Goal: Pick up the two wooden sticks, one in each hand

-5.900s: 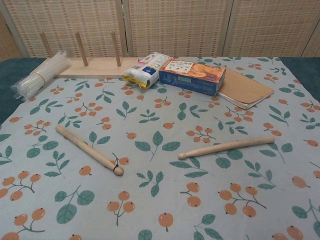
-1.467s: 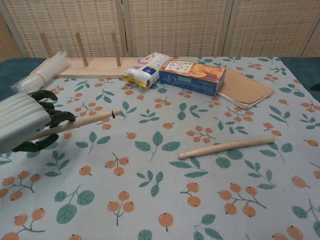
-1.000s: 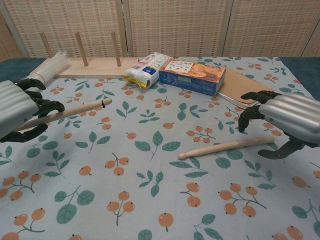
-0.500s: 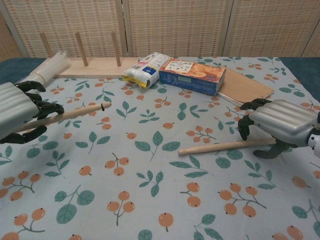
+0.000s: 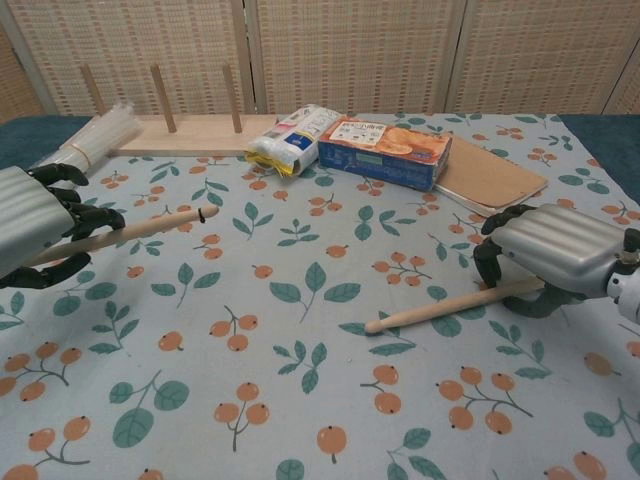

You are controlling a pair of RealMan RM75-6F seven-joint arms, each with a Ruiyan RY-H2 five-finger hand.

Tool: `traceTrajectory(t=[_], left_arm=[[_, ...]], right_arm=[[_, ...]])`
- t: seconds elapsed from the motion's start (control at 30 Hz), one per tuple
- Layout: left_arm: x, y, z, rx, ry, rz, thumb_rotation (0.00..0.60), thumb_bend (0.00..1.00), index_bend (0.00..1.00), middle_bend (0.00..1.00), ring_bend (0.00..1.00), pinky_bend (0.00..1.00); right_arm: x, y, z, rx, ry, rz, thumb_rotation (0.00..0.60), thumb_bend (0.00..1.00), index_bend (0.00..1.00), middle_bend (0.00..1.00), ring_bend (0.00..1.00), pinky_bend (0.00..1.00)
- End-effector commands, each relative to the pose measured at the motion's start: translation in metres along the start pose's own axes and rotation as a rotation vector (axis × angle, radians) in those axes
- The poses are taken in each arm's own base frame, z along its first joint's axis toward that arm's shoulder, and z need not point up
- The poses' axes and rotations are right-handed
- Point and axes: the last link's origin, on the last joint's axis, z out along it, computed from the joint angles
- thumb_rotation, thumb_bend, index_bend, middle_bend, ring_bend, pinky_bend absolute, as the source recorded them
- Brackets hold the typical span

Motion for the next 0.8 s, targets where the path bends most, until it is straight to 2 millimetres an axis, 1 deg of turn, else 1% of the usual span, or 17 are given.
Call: traceTrajectory(t=[0.03, 0.1, 0.13, 0.17, 0.23, 0.4, 0.47, 0.57, 0.67, 0.8], left_arm=[[-0.001, 0.0, 0.0, 0.001, -0.001, -0.002, 0.6, 0.48, 0.87, 0.86, 0.54, 0.26], [-0.001, 0.0, -0.001, 0.001, 0.0, -0.003, 0.6, 0.48, 0.87, 0.86, 0.54, 0.26], [-0.001, 0.0, -0.001, 0.001, 0.001, -0.002, 0.6, 0.48, 0.87, 0.86, 0.54, 0.26], [-0.001, 0.0, -0.001, 0.0, 0.001, -0.002, 0.6, 0.48, 0.87, 0.86, 0.54, 0.26], [-0.001, -0.001, -0.001, 0.001, 0.002, -0.002, 0.6, 0.48, 0.87, 0.86, 0.54, 0.26], [-0.001, -0.001, -0.001, 0.006, -0.003, -0.013, 0.6, 0.48, 0.87, 0.86, 0.54, 0.26], [-0.001, -0.001, -0.001, 0.01, -0.008, -0.024, 0.6, 0.48, 0.87, 0.86, 0.54, 0.26], [0.0, -0.002, 0.0, 0.027, -0.02, -0.061, 0.6, 0.48, 0.87, 0.86, 0.55, 0.26], [0.004, -0.005, 0.003, 0.048, -0.027, -0.099, 0.6, 0.48, 0.87, 0.86, 0.55, 0.26], [0.014, -0.008, 0.01, 0.072, -0.034, -0.141, 0.6, 0.48, 0.87, 0.86, 0.55, 0.27]], right_arm=[[-0.001, -0.001, 0.0, 0.003, -0.006, -0.01, 0.6, 0.21, 0.57, 0.47, 0.18, 0.17], [-0.002, -0.003, -0.001, 0.008, -0.012, -0.016, 0.6, 0.21, 0.64, 0.51, 0.24, 0.22], [-0.002, -0.003, -0.001, 0.009, -0.01, -0.02, 0.6, 0.21, 0.69, 0.54, 0.28, 0.25], [-0.001, -0.003, -0.001, 0.009, -0.003, -0.023, 0.6, 0.21, 0.72, 0.56, 0.31, 0.27], [-0.002, -0.004, -0.001, 0.008, -0.001, -0.022, 0.6, 0.22, 0.8, 0.63, 0.4, 0.33], [-0.003, -0.004, -0.003, 0.005, 0.012, -0.025, 0.6, 0.25, 0.9, 0.72, 0.52, 0.44], [-0.003, -0.004, -0.003, 0.001, 0.028, -0.025, 0.6, 0.27, 0.97, 0.79, 0.58, 0.48], [-0.002, -0.004, -0.005, 0.002, 0.055, 0.011, 0.6, 0.28, 1.0, 0.86, 0.65, 0.53], [0.002, -0.004, -0.005, 0.007, 0.085, 0.074, 0.6, 0.28, 1.0, 0.88, 0.67, 0.54], [0.015, -0.004, -0.006, 0.012, 0.125, 0.204, 0.6, 0.29, 1.0, 0.9, 0.68, 0.54]])
